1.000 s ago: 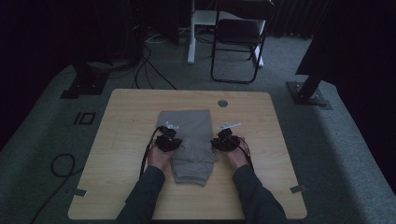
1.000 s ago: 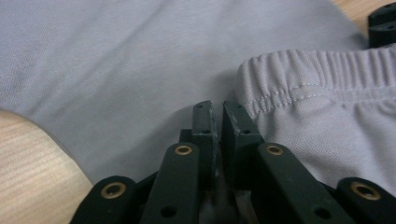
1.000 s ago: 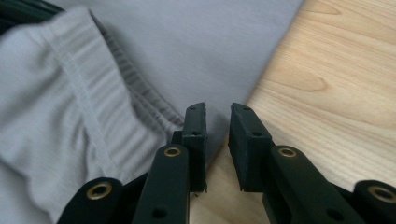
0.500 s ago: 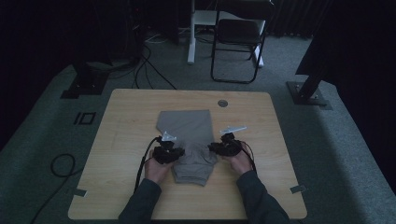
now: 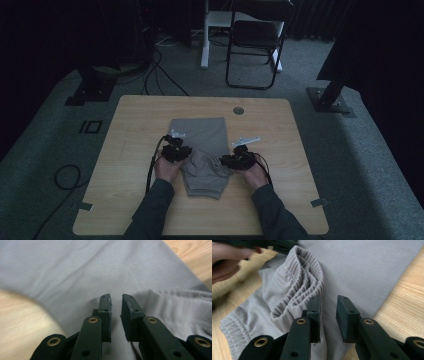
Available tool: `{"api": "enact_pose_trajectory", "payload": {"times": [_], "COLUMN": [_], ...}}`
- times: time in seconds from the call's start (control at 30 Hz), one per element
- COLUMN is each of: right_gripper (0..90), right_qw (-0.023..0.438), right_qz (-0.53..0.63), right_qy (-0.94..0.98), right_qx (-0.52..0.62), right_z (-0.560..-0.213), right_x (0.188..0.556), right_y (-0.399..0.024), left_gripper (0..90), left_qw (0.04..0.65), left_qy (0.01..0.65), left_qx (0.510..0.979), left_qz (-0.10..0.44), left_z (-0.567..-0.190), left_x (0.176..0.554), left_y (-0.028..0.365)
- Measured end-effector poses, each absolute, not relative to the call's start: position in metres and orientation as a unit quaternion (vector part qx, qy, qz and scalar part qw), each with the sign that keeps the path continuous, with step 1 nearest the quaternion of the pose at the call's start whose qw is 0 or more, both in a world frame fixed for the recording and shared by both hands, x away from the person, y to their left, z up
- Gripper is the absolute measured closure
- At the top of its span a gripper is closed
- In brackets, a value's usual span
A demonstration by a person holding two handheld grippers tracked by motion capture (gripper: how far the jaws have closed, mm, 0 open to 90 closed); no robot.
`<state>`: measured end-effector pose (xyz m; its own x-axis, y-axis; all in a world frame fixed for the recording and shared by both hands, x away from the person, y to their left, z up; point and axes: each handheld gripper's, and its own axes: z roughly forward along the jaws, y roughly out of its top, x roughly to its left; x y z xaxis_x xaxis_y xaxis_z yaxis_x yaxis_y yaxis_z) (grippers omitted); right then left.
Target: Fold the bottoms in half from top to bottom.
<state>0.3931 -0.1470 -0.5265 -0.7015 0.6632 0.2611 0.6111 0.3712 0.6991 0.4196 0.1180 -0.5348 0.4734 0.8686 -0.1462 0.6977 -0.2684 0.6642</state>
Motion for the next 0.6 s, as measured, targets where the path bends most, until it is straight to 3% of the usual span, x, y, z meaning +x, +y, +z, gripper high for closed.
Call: {"api": "enact_pose_trajectory", "payload": {"times": [0.43, 0.6], "right_gripper": [72.3, 70.7], "right_qw": [0.035, 0.032], "right_qz": [0.411, 0.41], "right_qy": [0.825, 0.831], "right_qx": [0.386, 0.376], "right_z": [-0.524, -0.525], "right_x": [0.391, 0.389], "right_y": [-0.152, -0.146], "left_gripper": [78.6, 75.7], "left_qw": [0.383, 0.395], "left_qy": [0.447, 0.41], "left_qx": [0.804, 0.819], "left_qz": [0.088, 0.07], "left_z": [-0.532, -0.536], "left_x": [0.389, 0.354], "left_y": [0.116, 0.119]}}
